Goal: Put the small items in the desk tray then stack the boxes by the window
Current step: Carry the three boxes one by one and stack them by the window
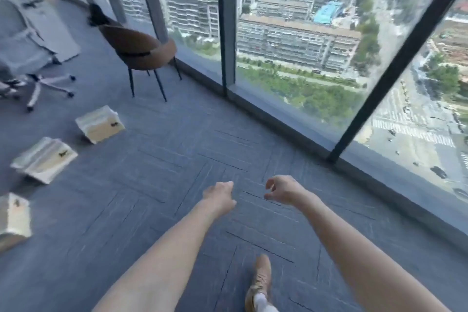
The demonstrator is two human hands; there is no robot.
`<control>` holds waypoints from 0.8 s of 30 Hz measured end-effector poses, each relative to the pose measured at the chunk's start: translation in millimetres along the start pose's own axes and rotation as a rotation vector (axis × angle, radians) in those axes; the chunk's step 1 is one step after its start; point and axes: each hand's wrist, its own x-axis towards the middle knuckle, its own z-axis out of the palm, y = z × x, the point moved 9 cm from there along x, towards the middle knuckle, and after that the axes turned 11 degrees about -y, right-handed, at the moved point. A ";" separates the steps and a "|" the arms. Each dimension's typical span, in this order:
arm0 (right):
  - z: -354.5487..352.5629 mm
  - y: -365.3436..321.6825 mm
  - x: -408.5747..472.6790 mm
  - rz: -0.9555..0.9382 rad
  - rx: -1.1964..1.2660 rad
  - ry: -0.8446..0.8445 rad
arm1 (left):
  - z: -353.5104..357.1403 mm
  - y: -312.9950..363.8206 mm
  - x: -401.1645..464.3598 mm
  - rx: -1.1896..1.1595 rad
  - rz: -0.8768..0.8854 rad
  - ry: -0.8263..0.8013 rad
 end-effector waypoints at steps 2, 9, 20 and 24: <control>-8.8 -60.1 40.5 -0.093 -0.067 -0.034 | -20.8 -53.3 6.8 -0.058 -0.096 0.016; -45.6 -244.6 157.9 -0.353 -0.283 -0.133 | -116.0 -219.4 14.9 -0.327 -0.415 0.155; -50.6 -446.2 287.9 -0.553 -0.428 -0.288 | -177.6 -388.9 31.3 -0.585 -0.647 0.235; -47.7 -515.1 350.0 -0.579 -0.483 -0.311 | -200.1 -462.3 70.1 -0.630 -0.666 0.238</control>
